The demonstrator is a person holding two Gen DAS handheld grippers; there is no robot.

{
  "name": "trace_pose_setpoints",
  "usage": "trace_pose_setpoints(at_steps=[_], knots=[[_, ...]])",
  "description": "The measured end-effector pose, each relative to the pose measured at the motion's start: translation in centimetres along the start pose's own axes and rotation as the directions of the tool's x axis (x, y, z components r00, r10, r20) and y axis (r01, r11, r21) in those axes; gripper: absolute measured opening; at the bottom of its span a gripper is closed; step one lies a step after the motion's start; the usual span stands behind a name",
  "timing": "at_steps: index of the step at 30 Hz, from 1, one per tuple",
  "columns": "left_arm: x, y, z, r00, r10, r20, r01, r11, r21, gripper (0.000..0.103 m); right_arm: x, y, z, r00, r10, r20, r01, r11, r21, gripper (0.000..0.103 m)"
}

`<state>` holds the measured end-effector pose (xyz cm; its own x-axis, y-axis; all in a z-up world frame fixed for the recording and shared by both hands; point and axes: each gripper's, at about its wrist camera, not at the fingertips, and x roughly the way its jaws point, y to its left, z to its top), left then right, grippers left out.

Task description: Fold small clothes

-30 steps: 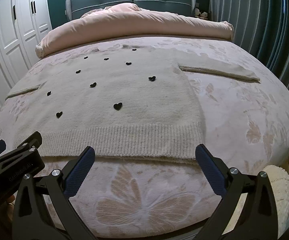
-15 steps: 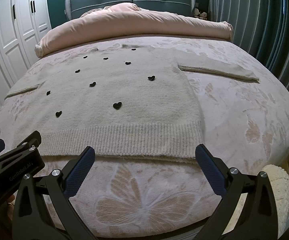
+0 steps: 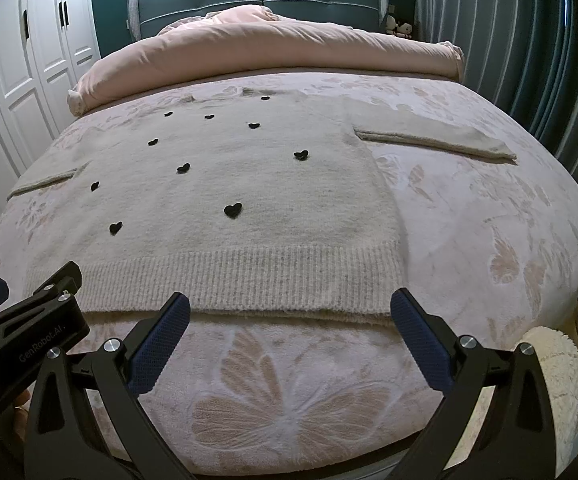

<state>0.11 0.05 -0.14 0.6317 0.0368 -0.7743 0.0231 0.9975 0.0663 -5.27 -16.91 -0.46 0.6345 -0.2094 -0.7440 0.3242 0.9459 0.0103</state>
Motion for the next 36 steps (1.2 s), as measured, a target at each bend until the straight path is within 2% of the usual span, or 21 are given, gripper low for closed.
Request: trace_pose_setpoints(at_steps=[36], knots=[[0.22,0.12,-0.03,1.000,-0.002,-0.007,0.002,1.000,-0.003,0.098,-0.14,-0.27,-0.10,1.000,-0.003,-0.004,0.003,1.000,0.001,0.098]])
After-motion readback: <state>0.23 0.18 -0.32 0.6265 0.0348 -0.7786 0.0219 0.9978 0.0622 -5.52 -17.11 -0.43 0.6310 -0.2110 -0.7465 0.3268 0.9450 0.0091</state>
